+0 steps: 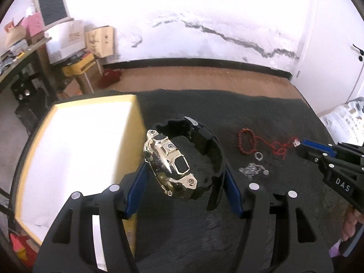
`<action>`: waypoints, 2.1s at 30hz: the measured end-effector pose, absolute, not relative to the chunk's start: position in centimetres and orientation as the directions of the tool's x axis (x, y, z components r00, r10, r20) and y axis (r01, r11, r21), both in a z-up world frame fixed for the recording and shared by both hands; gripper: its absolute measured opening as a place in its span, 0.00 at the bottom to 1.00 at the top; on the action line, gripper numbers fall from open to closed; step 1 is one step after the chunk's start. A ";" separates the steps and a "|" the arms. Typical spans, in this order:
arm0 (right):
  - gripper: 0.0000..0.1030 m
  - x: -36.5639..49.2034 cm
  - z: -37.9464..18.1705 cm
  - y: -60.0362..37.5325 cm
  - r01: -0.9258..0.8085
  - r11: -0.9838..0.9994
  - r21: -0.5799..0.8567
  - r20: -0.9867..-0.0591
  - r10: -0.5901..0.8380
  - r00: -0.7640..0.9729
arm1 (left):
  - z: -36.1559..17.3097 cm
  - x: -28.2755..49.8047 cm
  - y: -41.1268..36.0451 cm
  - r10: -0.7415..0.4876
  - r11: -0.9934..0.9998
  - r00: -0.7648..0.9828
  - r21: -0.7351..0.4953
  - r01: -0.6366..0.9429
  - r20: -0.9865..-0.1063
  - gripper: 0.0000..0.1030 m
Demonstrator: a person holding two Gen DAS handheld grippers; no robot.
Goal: Organize jewelry
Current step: 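Carry the watch with the left tool over the white box while the right tool grasps a silver charm, then open the left tool to drop the watch into the white box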
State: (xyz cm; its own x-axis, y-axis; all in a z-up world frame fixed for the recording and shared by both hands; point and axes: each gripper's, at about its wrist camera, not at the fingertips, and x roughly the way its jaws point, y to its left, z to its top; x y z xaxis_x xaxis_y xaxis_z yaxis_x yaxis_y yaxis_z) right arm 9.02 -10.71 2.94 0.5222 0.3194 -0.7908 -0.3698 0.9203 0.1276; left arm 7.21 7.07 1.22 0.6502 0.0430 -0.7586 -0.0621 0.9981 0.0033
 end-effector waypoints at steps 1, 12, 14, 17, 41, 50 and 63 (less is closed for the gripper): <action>0.10 8.8 3.4 -9.4 -0.386 0.913 0.131 -0.787 0.332 0.520 | 1.6 6.8 7.8 0.051 0.998 0.654 0.006 -0.070 -0.755 0.59; 0.10 6.5 5.3 4.7 -0.564 0.816 0.122 -0.771 0.436 0.464 | 3.1 2.7 18.0 0.135 0.978 0.650 -0.005 -0.208 -0.748 0.59; 0.10 5.9 5.6 7.4 -0.598 0.792 0.121 -0.767 0.457 0.450 | 2.8 2.2 19.8 0.155 0.971 0.641 -0.002 -0.238 -0.752 0.59; 0.10 5.0 5.9 11.1 -0.637 0.761 0.120 -0.763 0.481 0.431 | 2.1 1.8 22.5 0.184 0.959 0.625 -0.001 -0.283 -0.759 0.59; 0.10 4.3 3.5 18.3 -0.682 0.716 0.150 -0.768 0.519 0.376 | -6.0 3.9 29.0 0.205 0.938 0.453 0.041 -0.345 -0.867 0.59; 0.10 4.2 3.9 18.3 -0.680 0.717 0.152 -0.762 0.524 0.381 | -6.2 3.8 28.6 0.188 0.940 0.451 0.026 -0.341 -0.872 0.60; 0.10 4.5 4.0 18.2 -0.668 0.728 0.153 -0.758 0.521 0.394 | -4.4 2.7 27.7 0.181 0.947 0.523 0.005 -0.320 -0.833 0.88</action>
